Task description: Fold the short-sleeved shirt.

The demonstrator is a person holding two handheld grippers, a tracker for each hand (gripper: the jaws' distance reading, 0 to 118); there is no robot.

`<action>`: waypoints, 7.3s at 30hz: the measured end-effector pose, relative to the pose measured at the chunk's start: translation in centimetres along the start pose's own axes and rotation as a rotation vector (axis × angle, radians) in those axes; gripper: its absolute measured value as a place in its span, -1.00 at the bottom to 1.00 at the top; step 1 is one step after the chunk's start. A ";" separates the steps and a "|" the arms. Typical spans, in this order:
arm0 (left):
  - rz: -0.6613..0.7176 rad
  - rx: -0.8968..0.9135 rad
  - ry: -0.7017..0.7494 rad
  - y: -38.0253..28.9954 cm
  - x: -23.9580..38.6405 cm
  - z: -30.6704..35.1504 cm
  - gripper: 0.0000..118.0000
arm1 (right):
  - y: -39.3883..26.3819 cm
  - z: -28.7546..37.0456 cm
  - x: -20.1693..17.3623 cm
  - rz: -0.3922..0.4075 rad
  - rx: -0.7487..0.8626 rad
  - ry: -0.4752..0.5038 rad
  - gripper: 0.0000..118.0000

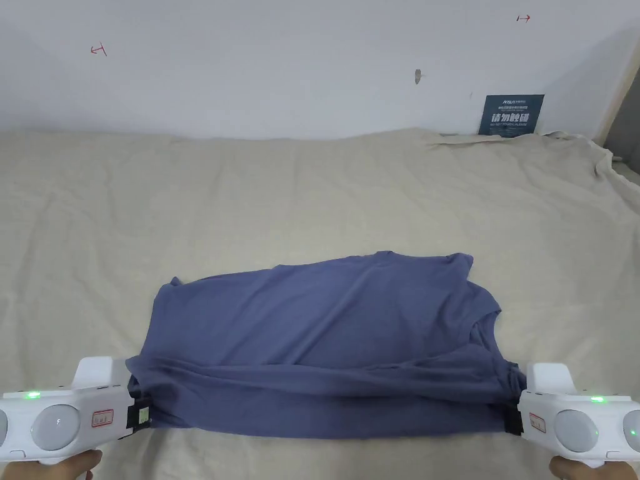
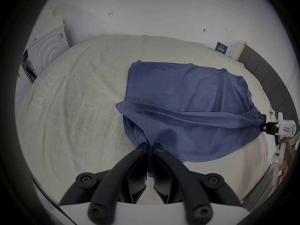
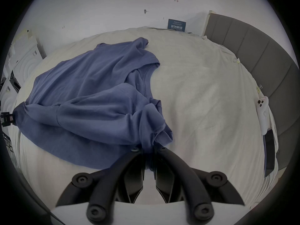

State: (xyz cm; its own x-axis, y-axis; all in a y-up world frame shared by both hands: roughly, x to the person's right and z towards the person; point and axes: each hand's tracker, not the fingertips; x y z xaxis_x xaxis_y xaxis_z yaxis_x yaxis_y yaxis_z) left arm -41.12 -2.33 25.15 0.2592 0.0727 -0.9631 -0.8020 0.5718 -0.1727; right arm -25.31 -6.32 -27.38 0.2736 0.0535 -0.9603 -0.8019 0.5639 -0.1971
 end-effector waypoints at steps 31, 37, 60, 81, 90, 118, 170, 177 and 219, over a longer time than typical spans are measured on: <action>0.057 -0.089 -0.041 -11.4 -4.6 6.3 -0.94 | -12.0 12.9 0.3 -0.126 -0.026 0.067 -0.91; 0.062 -0.098 0.025 -12.6 -3.2 4.8 -0.94 | -13.0 8.9 0.9 -0.143 -0.098 0.036 -0.90; 0.012 0.282 0.083 -4.9 0.7 15.6 0.85 | -3.5 24.0 -0.9 -0.136 0.448 0.103 0.64; 0.006 0.399 0.017 2.8 2.4 10.1 -1.00 | 1.9 22.3 -3.6 -0.048 0.621 0.037 -0.99; 0.034 0.196 0.009 10.9 -1.7 -0.7 -1.00 | 5.2 18.1 -3.7 -0.047 0.569 0.032 -0.99; -0.022 -0.018 0.032 12.4 -2.3 -10.5 -1.00 | 12.3 6.9 -1.7 -0.016 0.372 0.081 -0.99; 0.057 0.170 -0.028 4.0 -5.3 7.5 -1.00 | 5.4 18.4 2.7 -0.033 0.285 0.284 -0.97; 0.051 0.127 -0.036 -2.0 -5.0 9.2 -1.00 | -1.0 18.7 3.1 -0.051 0.232 0.263 -0.97; 0.067 0.283 0.049 -7.0 -1.2 13.5 0.94 | -5.1 21.8 0.0 -0.180 0.424 0.154 0.64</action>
State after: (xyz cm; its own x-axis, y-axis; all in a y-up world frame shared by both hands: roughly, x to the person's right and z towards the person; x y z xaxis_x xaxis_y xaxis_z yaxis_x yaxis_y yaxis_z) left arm -28.49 4.63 30.27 0.1790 0.0822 -0.9804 -0.6330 0.7725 -0.0508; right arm -9.66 8.78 -22.10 0.2805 -0.1802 -0.9428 -0.4534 0.8408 -0.2957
